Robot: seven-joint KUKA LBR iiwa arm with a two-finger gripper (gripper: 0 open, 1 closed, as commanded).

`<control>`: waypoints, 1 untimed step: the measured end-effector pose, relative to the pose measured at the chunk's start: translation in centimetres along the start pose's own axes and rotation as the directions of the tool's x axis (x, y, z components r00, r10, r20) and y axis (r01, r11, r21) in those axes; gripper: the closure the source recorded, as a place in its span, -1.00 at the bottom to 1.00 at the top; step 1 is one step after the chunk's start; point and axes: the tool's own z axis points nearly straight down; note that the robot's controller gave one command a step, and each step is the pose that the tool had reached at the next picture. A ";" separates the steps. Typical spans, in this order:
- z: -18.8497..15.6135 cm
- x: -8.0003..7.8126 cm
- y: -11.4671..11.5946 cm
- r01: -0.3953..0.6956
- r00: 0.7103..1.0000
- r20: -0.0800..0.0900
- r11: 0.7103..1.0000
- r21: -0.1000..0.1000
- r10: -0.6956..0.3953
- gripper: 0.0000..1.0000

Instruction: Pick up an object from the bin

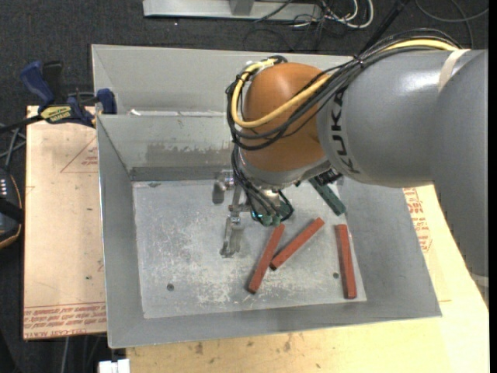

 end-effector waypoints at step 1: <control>2.2 2.2 -2.0 0.113 0.994 0.008 0.994 -0.002 -0.113 -1.00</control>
Offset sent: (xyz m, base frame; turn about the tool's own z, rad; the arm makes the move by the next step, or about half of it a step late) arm -0.0135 -0.0586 -0.0867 -0.3260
